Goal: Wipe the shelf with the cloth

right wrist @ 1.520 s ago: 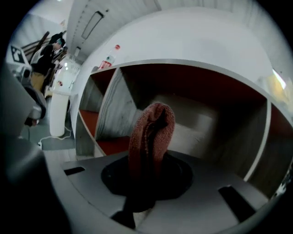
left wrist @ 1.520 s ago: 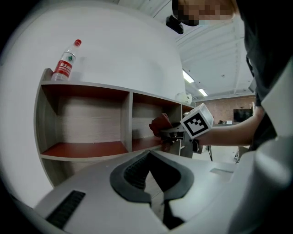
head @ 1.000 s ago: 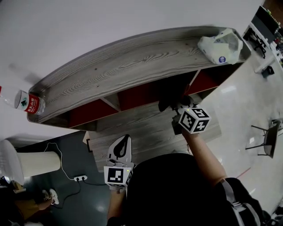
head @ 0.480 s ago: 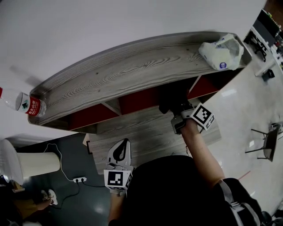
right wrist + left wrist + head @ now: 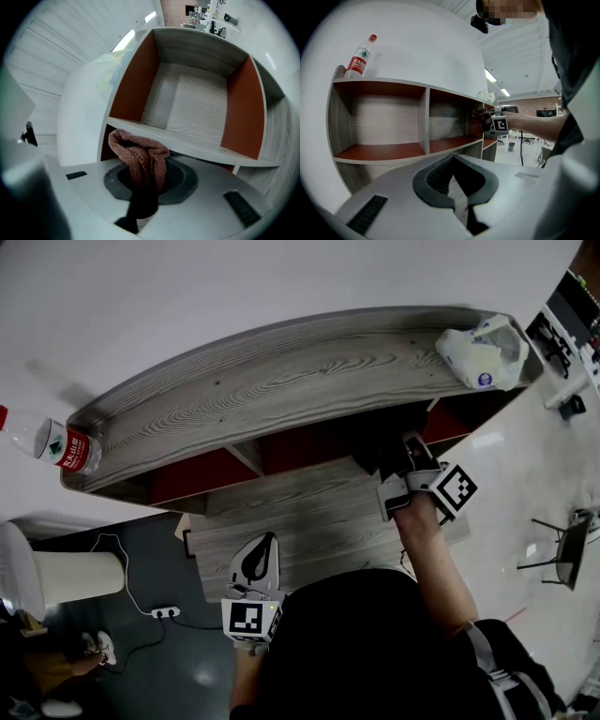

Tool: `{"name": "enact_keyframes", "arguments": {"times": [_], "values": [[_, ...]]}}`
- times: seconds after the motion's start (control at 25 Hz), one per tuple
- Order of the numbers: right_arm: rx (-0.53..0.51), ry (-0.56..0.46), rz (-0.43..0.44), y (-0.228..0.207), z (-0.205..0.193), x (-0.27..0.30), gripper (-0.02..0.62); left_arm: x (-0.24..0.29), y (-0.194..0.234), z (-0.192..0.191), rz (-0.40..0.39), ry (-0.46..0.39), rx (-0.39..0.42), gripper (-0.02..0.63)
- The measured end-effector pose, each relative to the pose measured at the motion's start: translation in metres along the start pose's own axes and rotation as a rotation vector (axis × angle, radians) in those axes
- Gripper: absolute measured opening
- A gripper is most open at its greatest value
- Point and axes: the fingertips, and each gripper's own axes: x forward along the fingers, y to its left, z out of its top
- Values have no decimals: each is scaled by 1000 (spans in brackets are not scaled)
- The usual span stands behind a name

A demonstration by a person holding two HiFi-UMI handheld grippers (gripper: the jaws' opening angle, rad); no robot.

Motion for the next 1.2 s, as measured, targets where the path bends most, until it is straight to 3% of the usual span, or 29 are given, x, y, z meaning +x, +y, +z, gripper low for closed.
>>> {"name": "enact_keyframes", "arguments": {"times": [0.16,0.48,0.8,1.2], "values": [[-46,-39,92,32,13,8,51,-4,3,-2,11,-2,-6,0],[92,-123,115,27,20,44,51,-14,14,-5,62,5,-21,0],[130,-137,5,-23,9,64,51,-15,21,-6,93,9,-28,0],[163,-91,-117,-64,-11,37,51,-11,15,-6,73,6,-21,0]]}}
